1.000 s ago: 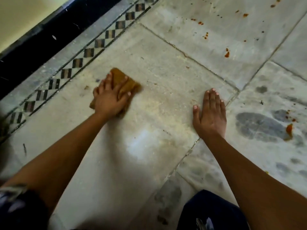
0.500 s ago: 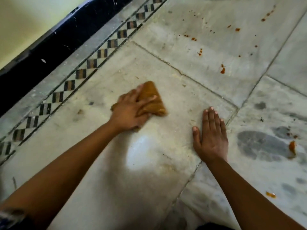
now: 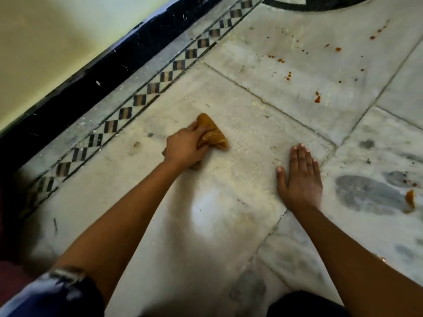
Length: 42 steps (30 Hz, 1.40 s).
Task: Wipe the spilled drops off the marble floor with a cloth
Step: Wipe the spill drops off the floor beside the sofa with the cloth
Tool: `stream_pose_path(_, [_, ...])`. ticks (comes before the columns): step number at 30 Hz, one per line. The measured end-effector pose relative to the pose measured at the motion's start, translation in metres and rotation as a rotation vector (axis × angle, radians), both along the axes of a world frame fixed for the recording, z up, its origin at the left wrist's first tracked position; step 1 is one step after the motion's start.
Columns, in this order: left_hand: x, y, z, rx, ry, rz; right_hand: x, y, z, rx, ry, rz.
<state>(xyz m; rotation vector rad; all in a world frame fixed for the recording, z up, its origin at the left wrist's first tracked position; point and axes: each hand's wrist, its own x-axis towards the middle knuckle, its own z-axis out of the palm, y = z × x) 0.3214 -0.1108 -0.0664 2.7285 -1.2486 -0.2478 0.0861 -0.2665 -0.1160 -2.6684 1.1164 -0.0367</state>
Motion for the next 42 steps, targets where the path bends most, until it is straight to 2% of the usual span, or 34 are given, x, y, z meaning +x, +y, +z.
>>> stream_pose_path(2, [-0.012, 0.009, 0.008, -0.180, 0.226, 0.182, 0.000, -0.001, 0.002, 0.037, -0.009, 0.003])
stream_pose_path(4, [-0.021, 0.014, 0.025, -0.501, 0.672, 0.467, -0.001, -0.002, 0.010, 0.121, -0.030, 0.005])
stream_pose_path(6, [-0.030, 0.015, 0.045, -0.732, 1.041, 0.695, -0.002, 0.000, 0.028, 0.171, -0.072, 0.008])
stream_pose_path(8, [-0.040, 0.015, 0.063, -0.862, 1.296, 0.774, -0.002, 0.004, 0.045, 0.154, -0.116, 0.026])
stream_pose_path(11, [-0.054, 0.010, 0.094, -0.912, 1.460, 0.728, -0.008, 0.003, 0.076, 0.091, -0.169, 0.075])
stream_pose_path(18, [-0.085, -0.032, 0.148, -0.878, 1.494, 0.595, -0.045, -0.042, 0.142, -0.053, -0.130, 0.134])
stream_pose_path(29, [-0.107, -0.127, 0.217, -0.576, 1.200, 0.473, -0.087, -0.097, 0.153, -0.002, -0.097, 0.062])
stream_pose_path(34, [-0.095, -0.143, 0.203, -0.526, 1.104, 0.466, -0.080, -0.104, 0.133, 0.049, -0.078, 0.019])
stream_pose_path(38, [-0.081, -0.162, 0.159, -0.555, 1.063, 0.478, -0.062, -0.109, 0.113, 0.036, -0.059, 0.036])
stream_pose_path(42, [-0.072, -0.181, 0.113, -0.633, 1.113, 0.559, -0.041, -0.132, 0.110, 0.001, 0.008, 0.031])
